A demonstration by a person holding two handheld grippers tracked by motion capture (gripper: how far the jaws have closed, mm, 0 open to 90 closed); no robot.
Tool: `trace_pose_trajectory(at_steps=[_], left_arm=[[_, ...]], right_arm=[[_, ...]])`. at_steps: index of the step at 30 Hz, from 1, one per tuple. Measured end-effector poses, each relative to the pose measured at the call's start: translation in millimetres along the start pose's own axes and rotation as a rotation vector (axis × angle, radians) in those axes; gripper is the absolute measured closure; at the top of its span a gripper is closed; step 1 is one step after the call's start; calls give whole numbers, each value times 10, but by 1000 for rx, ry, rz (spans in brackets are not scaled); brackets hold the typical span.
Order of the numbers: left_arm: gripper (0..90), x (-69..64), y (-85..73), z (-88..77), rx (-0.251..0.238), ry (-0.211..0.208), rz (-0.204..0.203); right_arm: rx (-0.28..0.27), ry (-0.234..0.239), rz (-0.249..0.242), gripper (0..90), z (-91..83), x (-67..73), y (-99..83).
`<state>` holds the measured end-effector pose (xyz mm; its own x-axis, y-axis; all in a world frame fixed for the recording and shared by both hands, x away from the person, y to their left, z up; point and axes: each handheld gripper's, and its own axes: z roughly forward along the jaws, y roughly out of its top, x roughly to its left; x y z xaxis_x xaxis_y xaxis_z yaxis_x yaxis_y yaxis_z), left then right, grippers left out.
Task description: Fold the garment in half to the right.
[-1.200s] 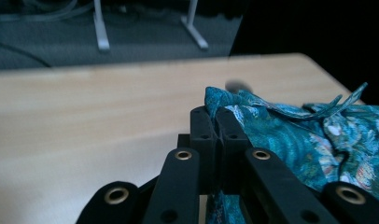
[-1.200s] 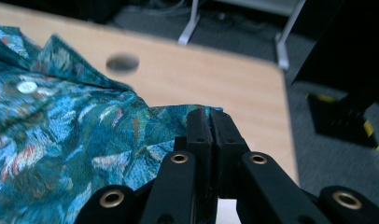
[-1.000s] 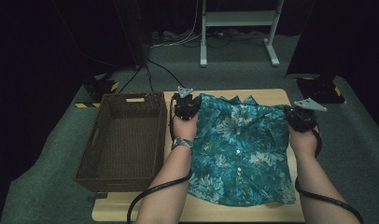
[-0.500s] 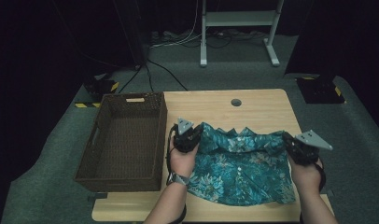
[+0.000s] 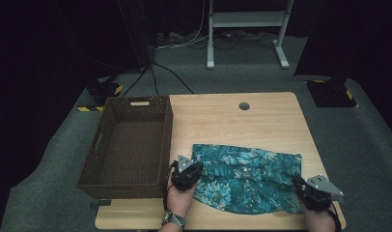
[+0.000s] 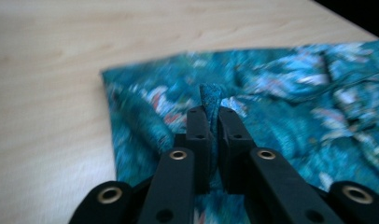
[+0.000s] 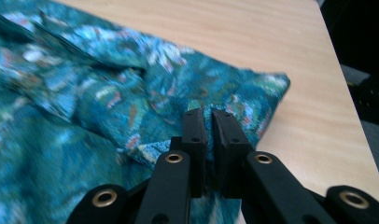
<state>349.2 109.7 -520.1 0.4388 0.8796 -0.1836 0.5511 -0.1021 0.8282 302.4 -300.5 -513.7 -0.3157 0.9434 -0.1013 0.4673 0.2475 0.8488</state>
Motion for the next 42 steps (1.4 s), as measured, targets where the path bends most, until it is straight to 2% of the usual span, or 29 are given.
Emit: trace_pose_trajectory(at_steps=[5,7,9,10,13,19,24,29,33,42], left_arm=[[756,51,-84,-29,15,10,-12],[684,49,-85,-45,15,17,-9],[684,24,-82,-107,17,16,-11],[666,6,-77,-129,14,15,-2],[597,-70,-50,-186,-3,36,31],[509,-221,44,-251,-39,48,75],[473,-308,136,-243,-56,24,83],[462,-357,171,-202,-54,9,84],[461,-448,241,-76,-49,-9,92],[429,-489,323,111,-28,-26,93]], right_arm=[[43,-9,-6,770,-36,-25,-111],[43,-9,-10,764,-55,-24,-124],[42,-5,-7,750,-77,-23,-136],[39,-2,4,714,-172,-9,-159],[20,0,18,681,-275,42,-158],[-12,9,-3,629,-362,194,-77],[-22,50,-10,610,-306,301,50],[-17,61,-17,610,-217,347,118],[-25,74,-31,601,-138,413,218],[-27,85,-24,570,19,444,307]])
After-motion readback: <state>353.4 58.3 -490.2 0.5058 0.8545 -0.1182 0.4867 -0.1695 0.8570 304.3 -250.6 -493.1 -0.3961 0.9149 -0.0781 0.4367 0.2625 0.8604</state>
